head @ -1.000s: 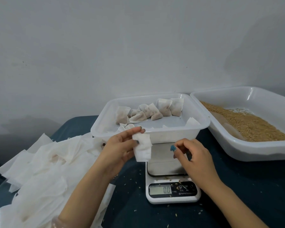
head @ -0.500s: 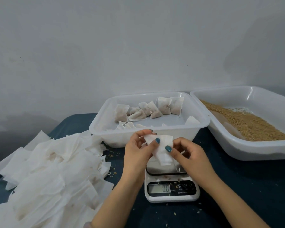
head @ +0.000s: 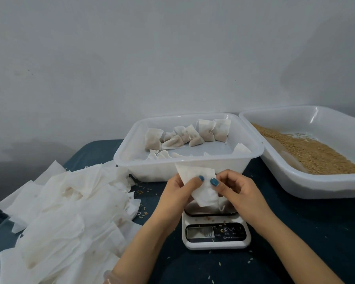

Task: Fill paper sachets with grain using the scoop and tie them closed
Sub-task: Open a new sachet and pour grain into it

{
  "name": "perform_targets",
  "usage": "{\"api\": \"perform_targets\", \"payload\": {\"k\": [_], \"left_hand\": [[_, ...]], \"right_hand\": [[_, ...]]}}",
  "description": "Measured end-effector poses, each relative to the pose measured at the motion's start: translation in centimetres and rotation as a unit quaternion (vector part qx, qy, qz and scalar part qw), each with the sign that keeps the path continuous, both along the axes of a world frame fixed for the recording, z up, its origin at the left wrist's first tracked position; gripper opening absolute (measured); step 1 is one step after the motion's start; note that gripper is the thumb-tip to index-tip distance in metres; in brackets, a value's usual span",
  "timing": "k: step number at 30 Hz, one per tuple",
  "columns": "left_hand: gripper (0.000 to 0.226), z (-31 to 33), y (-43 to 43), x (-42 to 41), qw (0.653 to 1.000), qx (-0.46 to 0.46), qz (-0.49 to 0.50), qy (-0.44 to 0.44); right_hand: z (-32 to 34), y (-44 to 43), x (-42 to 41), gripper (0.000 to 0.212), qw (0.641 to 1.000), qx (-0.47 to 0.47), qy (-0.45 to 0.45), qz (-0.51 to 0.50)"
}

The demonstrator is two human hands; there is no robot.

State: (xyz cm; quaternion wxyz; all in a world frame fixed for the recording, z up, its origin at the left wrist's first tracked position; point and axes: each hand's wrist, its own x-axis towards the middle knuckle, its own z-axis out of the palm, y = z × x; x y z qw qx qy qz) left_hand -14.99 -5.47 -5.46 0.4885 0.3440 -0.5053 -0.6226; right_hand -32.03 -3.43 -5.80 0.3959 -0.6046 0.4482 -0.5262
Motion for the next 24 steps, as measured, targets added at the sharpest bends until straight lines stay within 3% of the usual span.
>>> {"api": "perform_targets", "payload": {"k": [8, 14, 17, 24], "left_hand": [[0.015, 0.2, 0.1, 0.0, 0.998, -0.006, 0.057, 0.003], [0.032, 0.0, 0.4, 0.3, 0.977, -0.078, 0.169, -0.107], [0.027, 0.1, 0.5, 0.3, 0.959, -0.124, 0.207, -0.151], [0.015, 0.1, 1.1, -0.2, 0.917, -0.275, 0.149, -0.248]], "right_hand": [[0.1, 0.0, -0.2, 0.015, 1.0, 0.013, -0.025, 0.001], [0.0, -0.3, -0.5, 0.004, 0.996, 0.05, -0.072, -0.003], [0.1, -0.2, -0.4, 0.007, 0.995, 0.061, -0.081, -0.008], [0.3, 0.2, -0.2, 0.014, 0.998, 0.04, -0.053, -0.015]]}}
